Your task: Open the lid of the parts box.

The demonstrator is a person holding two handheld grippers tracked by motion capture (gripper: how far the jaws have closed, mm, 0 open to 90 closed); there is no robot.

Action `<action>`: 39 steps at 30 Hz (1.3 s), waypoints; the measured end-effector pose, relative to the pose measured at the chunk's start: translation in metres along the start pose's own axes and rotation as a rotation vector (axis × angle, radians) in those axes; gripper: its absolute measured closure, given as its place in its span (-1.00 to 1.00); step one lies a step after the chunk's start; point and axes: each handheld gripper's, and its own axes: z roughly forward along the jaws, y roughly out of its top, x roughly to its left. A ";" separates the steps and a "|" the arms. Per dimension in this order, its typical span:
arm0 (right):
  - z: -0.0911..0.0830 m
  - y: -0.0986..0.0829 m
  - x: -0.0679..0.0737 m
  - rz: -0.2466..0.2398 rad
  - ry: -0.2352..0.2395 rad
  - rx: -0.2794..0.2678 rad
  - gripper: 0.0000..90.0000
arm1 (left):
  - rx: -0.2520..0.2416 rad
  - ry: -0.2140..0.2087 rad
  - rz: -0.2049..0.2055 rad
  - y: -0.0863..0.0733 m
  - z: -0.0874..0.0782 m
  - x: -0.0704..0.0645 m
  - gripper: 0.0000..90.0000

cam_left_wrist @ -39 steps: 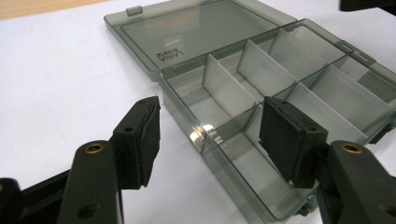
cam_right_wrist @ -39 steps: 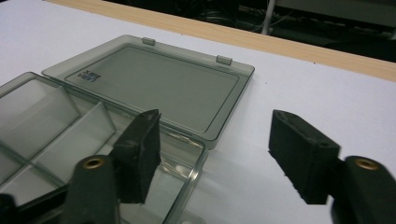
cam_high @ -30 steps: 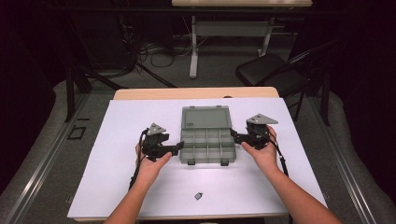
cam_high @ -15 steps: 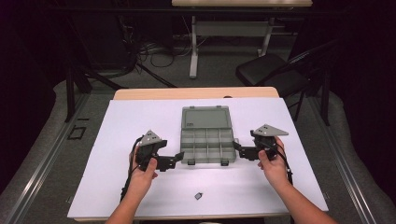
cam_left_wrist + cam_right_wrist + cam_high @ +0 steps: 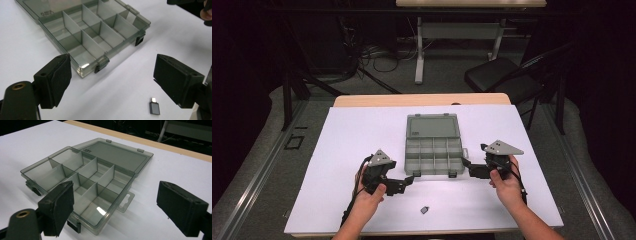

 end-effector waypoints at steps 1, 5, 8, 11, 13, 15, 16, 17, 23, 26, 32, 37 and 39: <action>-0.001 -0.001 0.000 -0.002 0.004 0.002 -0.68 | 0.008 0.002 0.009 0.000 0.000 -0.004 -0.67; -0.003 -0.001 -0.001 -0.002 0.007 -0.003 -0.68 | 0.032 0.004 0.031 0.000 0.001 -0.015 -0.67; -0.005 -0.001 0.000 -0.004 0.007 -0.009 -0.68 | 0.052 -0.014 0.050 -0.001 0.004 -0.025 -0.67; -0.007 -0.001 0.000 -0.006 0.007 -0.016 -0.68 | 0.074 -0.004 0.084 -0.005 0.009 -0.034 -0.67; -0.007 -0.002 0.000 -0.006 0.013 -0.014 -0.68 | 0.088 -0.004 0.111 -0.009 0.014 -0.040 -0.66; -0.007 -0.002 0.001 -0.007 0.013 -0.008 -0.68 | 0.099 -0.020 0.122 -0.013 0.019 -0.045 -0.65; -0.007 -0.003 0.001 -0.009 0.015 -0.006 -0.68 | 0.096 -0.028 0.120 -0.015 0.021 -0.047 -0.62; -0.007 -0.003 0.001 -0.013 0.014 -0.006 -0.67 | 0.102 -0.031 0.125 -0.016 0.023 -0.049 -0.58; -0.006 -0.005 0.002 -0.014 0.015 0.001 -0.67 | 0.131 -0.052 0.130 -0.025 0.032 -0.054 -0.43; -0.005 -0.006 0.003 -0.018 0.022 0.008 -0.66 | 0.133 -0.056 0.130 -0.027 0.032 -0.055 -0.33; -0.005 -0.007 0.004 -0.021 0.027 0.005 -0.66 | 0.120 -0.055 0.127 -0.030 0.032 -0.055 -0.24; -0.004 -0.007 0.004 -0.022 0.029 0.006 -0.66 | 0.138 -0.067 0.097 -0.031 0.032 -0.054 -0.23; -0.004 -0.007 0.004 -0.023 0.029 0.005 -0.66 | 0.132 -0.072 0.107 -0.031 0.032 -0.054 -0.17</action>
